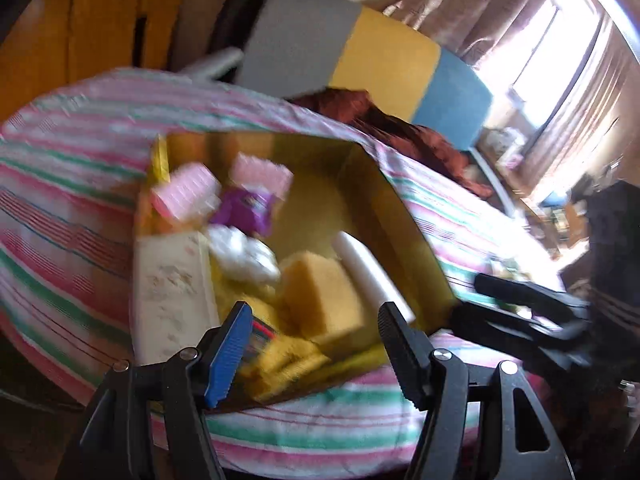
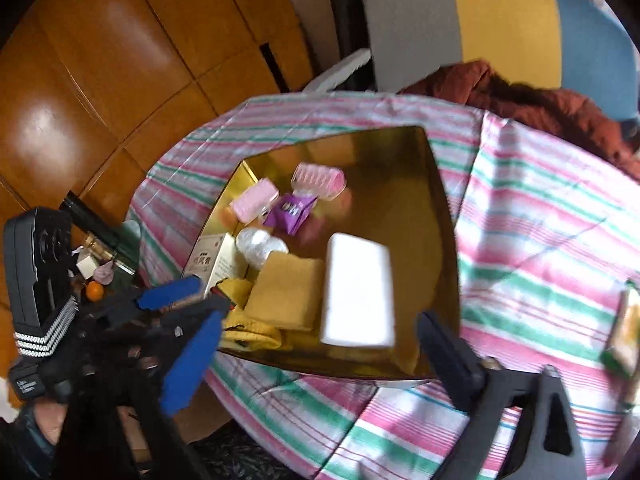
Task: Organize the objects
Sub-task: 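Carry sponge and foam block into the gold tray and open both tools, then withdraw both tools from the tray back toward the remaining items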
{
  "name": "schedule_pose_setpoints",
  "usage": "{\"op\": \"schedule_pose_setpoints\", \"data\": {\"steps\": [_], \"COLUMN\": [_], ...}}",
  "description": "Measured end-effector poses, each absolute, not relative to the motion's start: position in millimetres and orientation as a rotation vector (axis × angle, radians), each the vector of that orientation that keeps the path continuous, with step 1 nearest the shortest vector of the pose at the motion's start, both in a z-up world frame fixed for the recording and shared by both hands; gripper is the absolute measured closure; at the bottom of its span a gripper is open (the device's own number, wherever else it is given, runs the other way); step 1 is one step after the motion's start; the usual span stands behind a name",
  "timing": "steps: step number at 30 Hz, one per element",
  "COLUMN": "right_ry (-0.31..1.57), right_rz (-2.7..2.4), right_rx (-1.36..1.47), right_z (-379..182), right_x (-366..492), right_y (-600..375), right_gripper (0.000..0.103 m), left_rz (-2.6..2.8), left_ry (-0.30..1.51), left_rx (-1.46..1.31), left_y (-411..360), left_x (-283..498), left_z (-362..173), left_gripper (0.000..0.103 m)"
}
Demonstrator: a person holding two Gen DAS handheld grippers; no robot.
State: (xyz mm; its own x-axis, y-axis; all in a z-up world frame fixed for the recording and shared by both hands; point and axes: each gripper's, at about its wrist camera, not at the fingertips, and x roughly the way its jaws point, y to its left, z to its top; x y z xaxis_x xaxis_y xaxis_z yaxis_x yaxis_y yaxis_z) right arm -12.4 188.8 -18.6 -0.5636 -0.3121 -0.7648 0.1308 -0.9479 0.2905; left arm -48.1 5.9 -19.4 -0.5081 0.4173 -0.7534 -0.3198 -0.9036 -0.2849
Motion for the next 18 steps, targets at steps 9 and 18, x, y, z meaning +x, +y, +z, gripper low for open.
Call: {"op": "schedule_pose_setpoints", "data": {"steps": [9,18], "right_ry": [-0.152,-0.158], "right_rz": [-2.731,-2.792], "right_rx": [1.283,1.270], "right_z": [-15,-18], "right_x": [-1,8], "right_y": [194,210], "right_gripper": [0.000,0.000], "left_rz": [2.574,2.618], "left_ry": [0.089,0.142], "left_rx": [-1.158,-1.134], "left_y": [22,31], "left_x": [-37,-28], "left_z": [-8,-5], "left_gripper": [0.022,0.022]}}
